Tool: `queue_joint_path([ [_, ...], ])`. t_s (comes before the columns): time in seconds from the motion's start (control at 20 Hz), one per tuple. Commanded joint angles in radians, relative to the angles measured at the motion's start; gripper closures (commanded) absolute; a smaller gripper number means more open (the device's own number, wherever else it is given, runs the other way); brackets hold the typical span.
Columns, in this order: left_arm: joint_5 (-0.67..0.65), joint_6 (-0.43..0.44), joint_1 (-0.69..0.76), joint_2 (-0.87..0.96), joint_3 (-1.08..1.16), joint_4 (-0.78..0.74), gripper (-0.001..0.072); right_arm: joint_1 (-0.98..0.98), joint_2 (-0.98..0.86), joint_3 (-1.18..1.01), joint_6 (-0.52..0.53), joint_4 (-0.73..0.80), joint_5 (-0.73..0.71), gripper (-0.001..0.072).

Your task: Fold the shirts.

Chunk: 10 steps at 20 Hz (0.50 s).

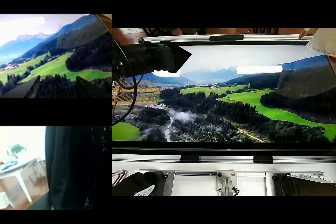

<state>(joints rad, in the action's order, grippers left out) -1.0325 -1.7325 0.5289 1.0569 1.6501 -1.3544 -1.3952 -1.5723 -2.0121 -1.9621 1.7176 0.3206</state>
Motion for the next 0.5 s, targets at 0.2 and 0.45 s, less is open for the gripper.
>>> queue_joint_path([
  [0.2,0.0,-0.02,0.039,0.0,0.0,0.004,0.0179,0.001,-0.012,-0.004,0.011,-0.008,-0.018,0.0362],
  [0.45,0.0,-0.013,0.039,0.0,0.0,0.002,0.0178,0.001,0.056,-0.004,0.011,-0.04,0.069,0.025],
])
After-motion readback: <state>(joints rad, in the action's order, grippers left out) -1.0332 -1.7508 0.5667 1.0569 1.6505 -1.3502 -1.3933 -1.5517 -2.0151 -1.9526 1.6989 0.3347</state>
